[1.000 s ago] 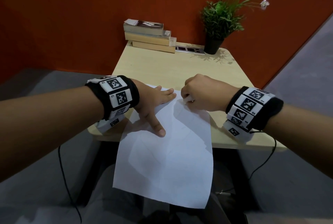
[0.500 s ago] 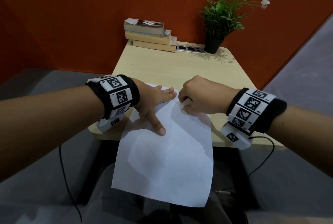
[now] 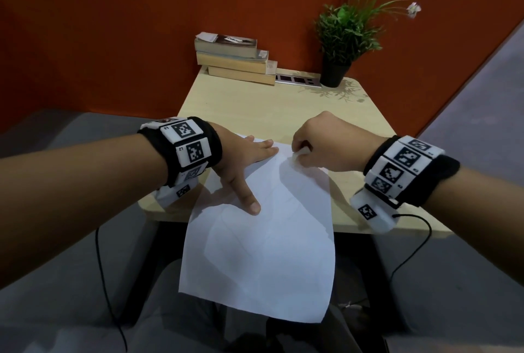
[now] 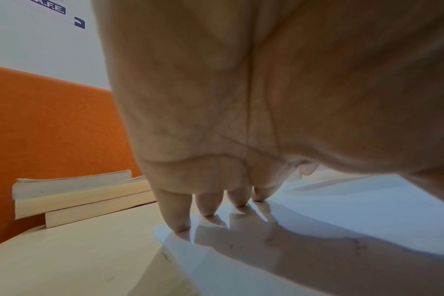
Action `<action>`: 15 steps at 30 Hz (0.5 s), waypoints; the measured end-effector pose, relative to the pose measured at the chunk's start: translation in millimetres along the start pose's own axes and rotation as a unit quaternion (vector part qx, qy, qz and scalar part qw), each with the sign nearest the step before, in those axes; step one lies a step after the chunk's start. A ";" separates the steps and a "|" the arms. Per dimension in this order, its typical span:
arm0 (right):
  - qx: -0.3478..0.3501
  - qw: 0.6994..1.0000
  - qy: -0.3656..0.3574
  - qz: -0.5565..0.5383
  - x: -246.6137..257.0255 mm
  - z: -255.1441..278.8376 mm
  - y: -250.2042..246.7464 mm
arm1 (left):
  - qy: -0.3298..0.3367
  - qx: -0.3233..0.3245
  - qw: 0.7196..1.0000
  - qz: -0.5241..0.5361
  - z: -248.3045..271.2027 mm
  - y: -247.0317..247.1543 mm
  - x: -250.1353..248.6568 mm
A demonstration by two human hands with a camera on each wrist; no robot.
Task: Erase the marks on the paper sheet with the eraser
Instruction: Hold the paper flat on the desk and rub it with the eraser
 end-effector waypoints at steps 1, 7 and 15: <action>-0.004 1.000 0.004 -0.006 -3.2 2.9 -1.9 | 0.000 0.000 1.000 0.003 -0.2 -0.2 0.8; 0.028 0.999 0.021 -0.024 -11.1 13.8 12.5 | 0.003 0.002 1.000 0.004 5.0 -1.8 -3.3; 0.010 1.000 0.003 -0.009 3.2 4.6 7.4 | 0.000 0.002 1.000 -0.006 5.4 2.7 -6.0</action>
Point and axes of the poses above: each hand's wrist, its own z-axis away from the middle knuckle, its own y-axis out of the palm, x = y × z, the point moved 2 cm from there along -z, towards the middle knuckle, and after that the axes turned 3 degrees about x, right-handed, at the moved point
